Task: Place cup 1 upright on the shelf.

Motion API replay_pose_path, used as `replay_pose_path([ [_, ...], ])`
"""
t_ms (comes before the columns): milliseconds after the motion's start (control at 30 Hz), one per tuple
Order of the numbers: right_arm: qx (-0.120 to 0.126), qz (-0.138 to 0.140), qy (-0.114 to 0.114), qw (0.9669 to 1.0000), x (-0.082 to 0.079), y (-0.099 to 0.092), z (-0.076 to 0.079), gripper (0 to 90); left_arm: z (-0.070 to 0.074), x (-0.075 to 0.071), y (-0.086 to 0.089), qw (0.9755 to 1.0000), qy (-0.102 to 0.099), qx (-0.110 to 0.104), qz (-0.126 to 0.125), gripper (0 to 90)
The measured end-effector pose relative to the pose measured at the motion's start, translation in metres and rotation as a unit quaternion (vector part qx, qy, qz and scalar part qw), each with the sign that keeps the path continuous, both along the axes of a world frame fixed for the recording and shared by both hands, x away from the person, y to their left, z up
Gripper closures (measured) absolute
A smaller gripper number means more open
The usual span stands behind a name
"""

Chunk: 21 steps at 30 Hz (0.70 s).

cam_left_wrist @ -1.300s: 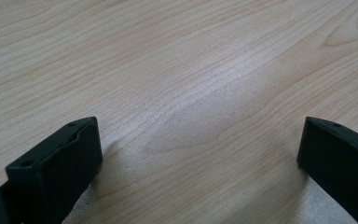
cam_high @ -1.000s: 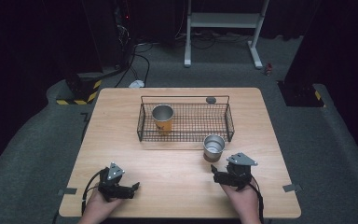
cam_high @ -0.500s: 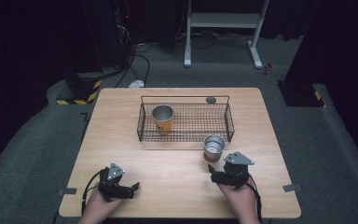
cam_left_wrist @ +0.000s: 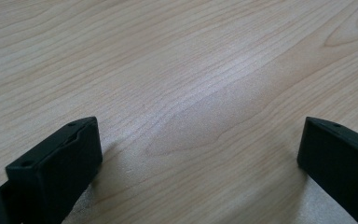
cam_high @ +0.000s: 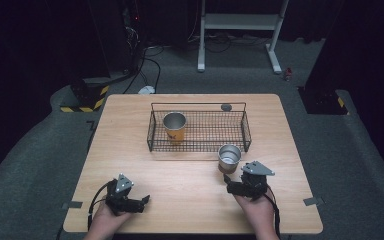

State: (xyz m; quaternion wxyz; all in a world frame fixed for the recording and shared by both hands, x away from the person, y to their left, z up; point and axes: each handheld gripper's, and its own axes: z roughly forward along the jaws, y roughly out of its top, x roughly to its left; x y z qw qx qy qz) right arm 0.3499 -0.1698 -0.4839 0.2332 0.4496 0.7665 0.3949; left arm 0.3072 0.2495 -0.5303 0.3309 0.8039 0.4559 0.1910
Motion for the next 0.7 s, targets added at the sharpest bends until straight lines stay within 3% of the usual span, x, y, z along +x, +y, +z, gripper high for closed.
replay_pose_path([
  [700,-0.005,-0.006,-0.004,1.0,0.013,0.007,0.012,9.4,0.0,0.001,0.0,1.0,0.002,0.0,-0.002,0.1],
])
